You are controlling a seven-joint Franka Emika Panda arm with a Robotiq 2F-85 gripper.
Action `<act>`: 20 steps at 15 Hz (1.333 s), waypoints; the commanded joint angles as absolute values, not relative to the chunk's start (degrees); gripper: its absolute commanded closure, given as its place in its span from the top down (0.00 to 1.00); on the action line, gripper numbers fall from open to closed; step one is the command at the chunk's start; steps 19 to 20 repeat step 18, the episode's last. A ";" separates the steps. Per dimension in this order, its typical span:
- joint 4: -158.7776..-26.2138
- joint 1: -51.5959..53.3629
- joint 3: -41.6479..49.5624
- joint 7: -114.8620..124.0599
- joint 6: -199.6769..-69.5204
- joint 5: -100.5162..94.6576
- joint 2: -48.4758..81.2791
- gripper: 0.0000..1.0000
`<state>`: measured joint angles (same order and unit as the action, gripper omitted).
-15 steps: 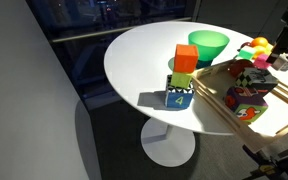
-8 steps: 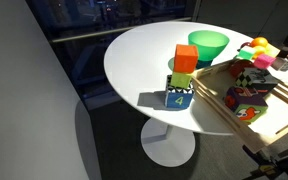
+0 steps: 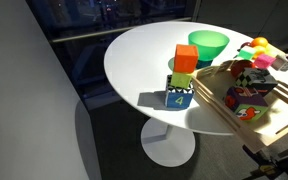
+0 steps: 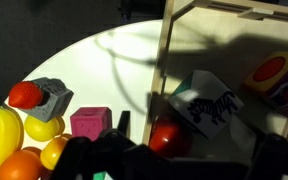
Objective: Put the red apple in the box
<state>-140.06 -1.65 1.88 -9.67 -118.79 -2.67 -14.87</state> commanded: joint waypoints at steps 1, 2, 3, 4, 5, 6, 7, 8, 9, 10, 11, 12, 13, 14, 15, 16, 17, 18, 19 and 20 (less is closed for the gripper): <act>-140.73 -1.71 1.79 -8.04 -114.25 -3.86 -20.96 1.00; -140.69 -1.70 1.83 -8.24 -113.16 -3.88 -22.11 1.00; -140.61 -1.70 1.93 -8.54 -111.70 -3.89 -23.48 1.00; -140.49 -1.67 2.10 -9.09 -109.90 -3.76 -24.82 1.00; -140.41 -1.65 2.14 -9.25 -108.33 -3.84 -25.90 1.00; -140.36 -1.62 2.20 -9.36 -106.91 -3.78 -26.98 1.00; -140.23 -1.65 2.16 -9.29 -105.16 -3.98 -28.06 1.00; -139.98 -1.67 2.15 -9.25 -103.35 -4.15 -28.95 1.00; -139.93 -1.67 2.17 -9.25 -102.07 -4.31 -29.93 1.00; -139.88 -1.68 2.25 -9.29 -101.15 -4.41 -30.94 1.00; -139.78 -1.65 2.29 -9.34 -100.40 -4.48 -31.61 1.00; -139.70 -1.61 2.43 -9.51 -100.04 -4.46 -32.20 1.00; -139.57 -1.58 2.55 -9.70 -99.59 -4.51 -32.55 1.00; -139.95 -1.09 2.45 -9.20 -101.16 -3.42 -31.13 1.00; -139.95 -1.09 2.49 -9.20 -100.84 -3.45 -31.66 1.00; -139.95 -1.09 2.52 -9.21 -100.74 -3.46 -31.98 1.00; -139.95 -1.09 2.54 -9.21 -100.73 -3.46 -32.09 1.00; -139.95 -1.10 2.54 -9.21 -100.73 -3.47 -32.09 1.00; -139.95 -1.10 2.54 -9.21 -100.73 -3.47 -32.09 1.00; -139.95 -1.10 2.54 -9.21 -100.73 -3.47 -32.09 1.00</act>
